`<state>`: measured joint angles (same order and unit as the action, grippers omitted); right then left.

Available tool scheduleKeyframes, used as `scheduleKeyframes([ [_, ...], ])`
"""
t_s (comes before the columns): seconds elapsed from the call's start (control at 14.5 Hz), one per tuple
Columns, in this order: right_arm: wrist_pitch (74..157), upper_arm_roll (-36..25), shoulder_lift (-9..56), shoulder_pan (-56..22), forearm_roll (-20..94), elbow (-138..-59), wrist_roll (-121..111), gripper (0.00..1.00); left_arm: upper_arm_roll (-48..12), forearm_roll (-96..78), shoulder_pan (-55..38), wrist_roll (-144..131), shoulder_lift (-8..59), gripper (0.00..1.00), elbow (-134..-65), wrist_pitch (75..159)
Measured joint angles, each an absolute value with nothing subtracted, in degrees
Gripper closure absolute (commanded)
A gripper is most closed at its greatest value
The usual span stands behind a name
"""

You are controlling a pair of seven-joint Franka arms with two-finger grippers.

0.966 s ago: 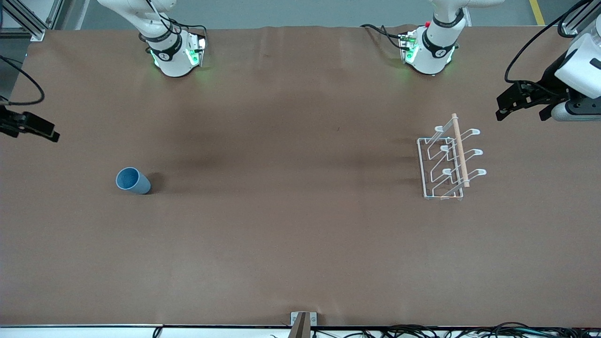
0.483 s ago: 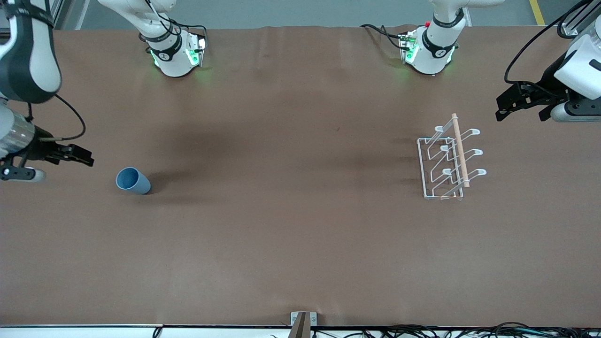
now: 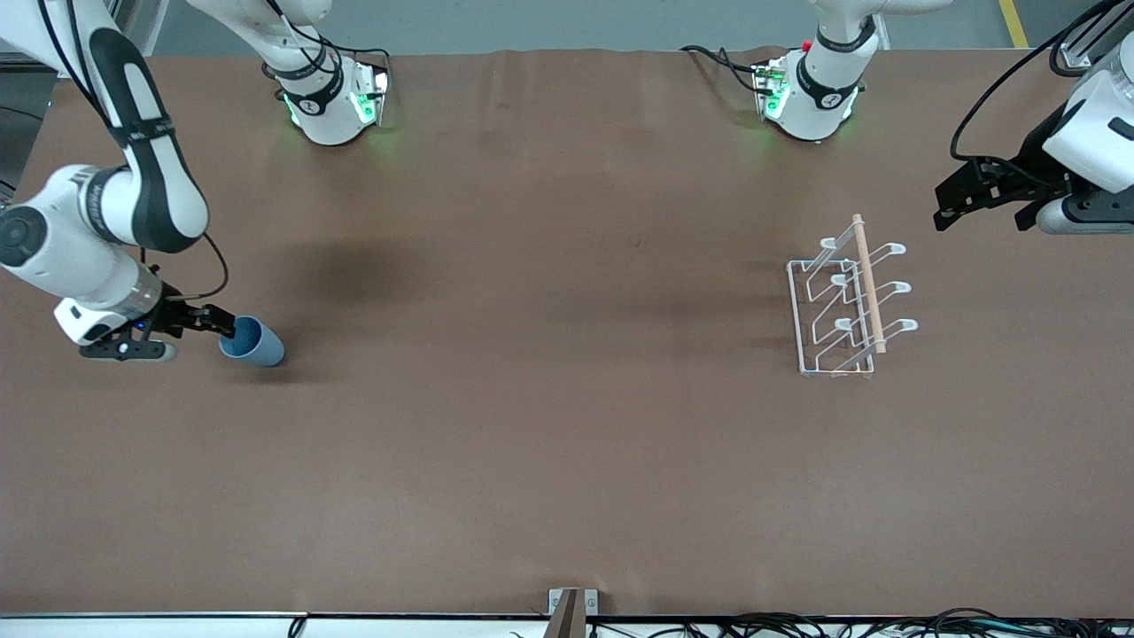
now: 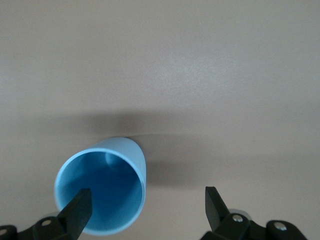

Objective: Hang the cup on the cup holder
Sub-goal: 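Close the right gripper on the cup rim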

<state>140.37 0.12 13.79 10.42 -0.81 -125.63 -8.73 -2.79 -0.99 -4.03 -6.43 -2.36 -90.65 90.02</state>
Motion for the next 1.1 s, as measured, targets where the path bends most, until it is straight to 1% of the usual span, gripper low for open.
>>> scheduleKeyframes([
  [0.21, 143.7, 0.2, 16.8, 10.4, -0.8, -125.5, -8.7, 0.0, -2.8, -1.0, -4.0, -6.4, -2.3, 0.01, -90.7, 90.0],
  [0.34, 144.9, 0.2, 17.5, 10.4, -0.8, -125.4, -8.7, 0.0, -2.8, -1.0, -4.0, -6.4, -2.3, 0.01, -90.7, 90.0],
  [0.41, 145.7, 0.2, 17.9, 10.4, -0.8, -125.4, -8.7, 0.02, -2.8, -1.0, -4.0, -6.4, -2.3, 0.01, -90.7, 90.0],
  [0.48, 146.7, 0.2, 18.4, 10.4, -0.8, -125.4, -8.7, 0.11, -2.8, -1.0, -4.0, -6.4, -2.3, 0.01, -90.7, 90.0],
  [0.55, 147.5, 0.2, 19.0, 10.4, -0.8, -125.4, -8.7, 0.24, -2.8, -1.0, -4.0, -6.4, -2.3, 0.01, -90.7, 90.0],
  [0.62, 147.8, 0.2, 19.4, 10.4, -0.8, -125.4, -8.7, 0.42, -2.8, -1.0, -4.0, -6.4, -2.3, 0.01, -90.7, 90.0],
  [0.69, 147.8, 0.2, 19.7, 10.4, -0.8, -125.3, -8.7, 0.62, -2.8, -1.0, -4.0, -6.4, -2.3, 0.01, -90.7, 90.0],
  [0.83, 147.8, 0.2, 19.9, 10.4, -0.8, -125.0, -8.7, 0.96, -2.8, -1.0, -4.0, -6.4, -2.3, 0.01, -90.7, 90.0],
  [0.9, 147.8, 0.2, 19.9, 10.4, -0.8, -124.9, -8.7, 0.99, -2.8, -1.0, -4.0, -6.4, -2.3, 0.01, -90.7, 90.0],
  [1.1, 145.9, 0.3, 19.9, 10.4, -0.8, -124.0, -8.7, 1.0, -2.8, -1.0, -4.0, -6.4, -2.3, 0.01, -90.7, 90.0],
])
